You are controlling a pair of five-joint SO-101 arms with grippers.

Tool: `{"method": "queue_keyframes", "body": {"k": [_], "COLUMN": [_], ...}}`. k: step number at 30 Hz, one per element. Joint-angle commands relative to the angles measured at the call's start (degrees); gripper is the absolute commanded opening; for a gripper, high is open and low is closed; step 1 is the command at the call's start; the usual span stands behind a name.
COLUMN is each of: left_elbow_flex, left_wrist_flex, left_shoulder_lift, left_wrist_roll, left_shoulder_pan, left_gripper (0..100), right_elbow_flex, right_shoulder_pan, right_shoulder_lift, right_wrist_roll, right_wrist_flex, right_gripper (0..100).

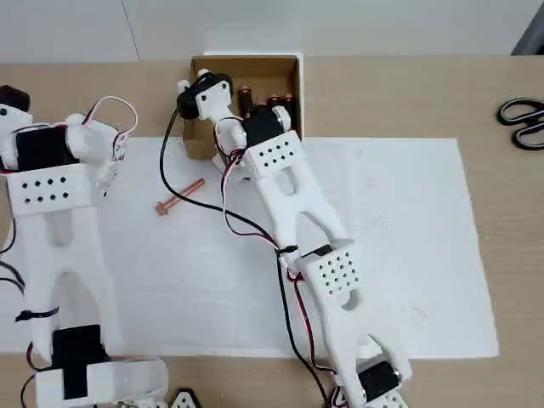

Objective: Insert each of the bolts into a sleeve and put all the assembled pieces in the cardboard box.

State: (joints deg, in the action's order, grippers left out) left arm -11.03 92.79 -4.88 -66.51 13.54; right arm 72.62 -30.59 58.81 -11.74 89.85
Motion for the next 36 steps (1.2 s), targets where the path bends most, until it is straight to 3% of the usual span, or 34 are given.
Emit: {"method": "queue_keyframes", "body": {"k": [1,13,36], "left_elbow_flex": [-2.5,-2.5,-2.5], "left_wrist_flex": [0.3,0.3,0.4], "left_shoulder_lift": [-1.0,-1.0,-1.0], "left_wrist_roll": [0.3,0.3,0.3], "left_shoulder_pan": [0.3,0.3,0.3], "left_gripper": [8,8,8], "right_elbow_flex": [2.3,2.5,2.6], "right_shoulder_pan": [0.0,0.2,0.3], "right_shoulder_lift": [0.2,5.6,10.8], "right_wrist_roll": [-0.5,-3.3,-3.3], "right_wrist_flex": [-2.2,-5.8,-3.3], "right_gripper": [13.3,13.2,13.2]}}
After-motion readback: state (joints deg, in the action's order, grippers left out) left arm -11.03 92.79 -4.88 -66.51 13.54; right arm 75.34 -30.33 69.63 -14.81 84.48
